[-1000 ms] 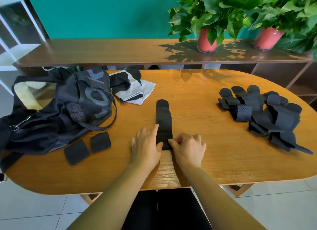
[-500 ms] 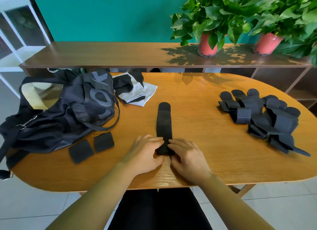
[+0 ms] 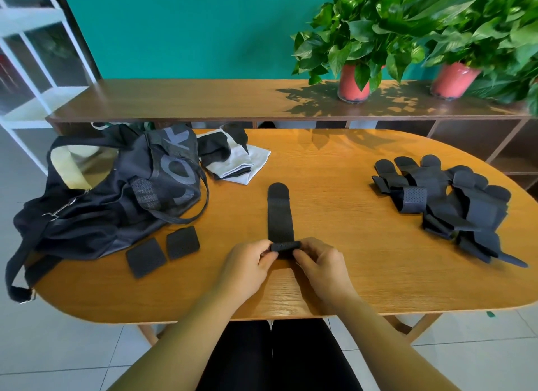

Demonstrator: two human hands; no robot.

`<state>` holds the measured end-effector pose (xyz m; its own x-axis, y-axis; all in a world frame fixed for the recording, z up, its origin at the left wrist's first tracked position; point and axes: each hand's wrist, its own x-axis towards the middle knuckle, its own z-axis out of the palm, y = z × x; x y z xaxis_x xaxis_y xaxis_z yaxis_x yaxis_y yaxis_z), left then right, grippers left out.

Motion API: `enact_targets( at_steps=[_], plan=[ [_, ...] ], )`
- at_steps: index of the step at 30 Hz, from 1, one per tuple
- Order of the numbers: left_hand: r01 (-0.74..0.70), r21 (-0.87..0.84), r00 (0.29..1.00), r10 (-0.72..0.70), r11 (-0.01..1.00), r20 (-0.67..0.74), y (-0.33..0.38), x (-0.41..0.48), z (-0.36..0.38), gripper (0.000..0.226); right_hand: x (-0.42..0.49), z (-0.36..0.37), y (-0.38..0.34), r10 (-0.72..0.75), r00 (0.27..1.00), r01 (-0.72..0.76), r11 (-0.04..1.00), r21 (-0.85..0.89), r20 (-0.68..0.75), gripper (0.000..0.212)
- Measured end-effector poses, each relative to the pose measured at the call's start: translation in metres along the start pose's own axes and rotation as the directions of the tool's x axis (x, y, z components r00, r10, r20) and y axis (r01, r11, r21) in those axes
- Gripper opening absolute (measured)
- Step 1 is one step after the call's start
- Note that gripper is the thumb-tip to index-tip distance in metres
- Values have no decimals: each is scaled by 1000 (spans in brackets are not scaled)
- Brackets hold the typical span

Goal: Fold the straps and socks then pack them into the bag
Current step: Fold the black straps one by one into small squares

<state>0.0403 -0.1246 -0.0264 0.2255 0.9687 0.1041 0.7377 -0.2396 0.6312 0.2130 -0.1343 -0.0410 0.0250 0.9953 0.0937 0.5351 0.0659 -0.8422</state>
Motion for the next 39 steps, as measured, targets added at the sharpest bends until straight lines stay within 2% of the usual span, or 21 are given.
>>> enact_targets(
  at_steps=[5,7,10,14,25,29,31,35,37,39],
  plan=[
    [85,55,990,-78,995,-120,1,8,10,24,8,12,-6,99,984,-100,995,1,-145,12],
    [114,74,986,-104,991,-132,1,9,14,26,9,17,-6,105,978,-111,994,-21,-181,13],
    [168,77,980,-158,983,-121,3,11,15,17,11,21,-8,108,970,-130,988,-88,-218,13],
    [240,66,967,-232,968,-108,8,14,14,44,15,21,-13,137,967,-177,967,-182,-216,19],
    [175,118,983,-168,977,-72,2,21,12,54,24,19,-23,200,958,-263,898,-354,-204,20],
    [-6,192,995,25,981,-94,-7,18,18,41,27,21,-23,199,960,-262,884,-386,-196,22],
    [-98,284,994,108,954,-22,-10,17,17,40,26,21,-22,176,966,-241,878,-413,-190,22],
    [-188,350,982,164,918,97,-13,18,4,47,22,22,-15,28,984,-103,894,-437,-175,20],
    [-211,367,973,160,906,165,-13,18,-2,57,21,22,-7,-164,971,64,879,-472,-174,17],
    [-221,364,967,156,905,200,-13,20,-6,62,19,20,0,-372,923,250,777,-577,-100,19]
  ],
)
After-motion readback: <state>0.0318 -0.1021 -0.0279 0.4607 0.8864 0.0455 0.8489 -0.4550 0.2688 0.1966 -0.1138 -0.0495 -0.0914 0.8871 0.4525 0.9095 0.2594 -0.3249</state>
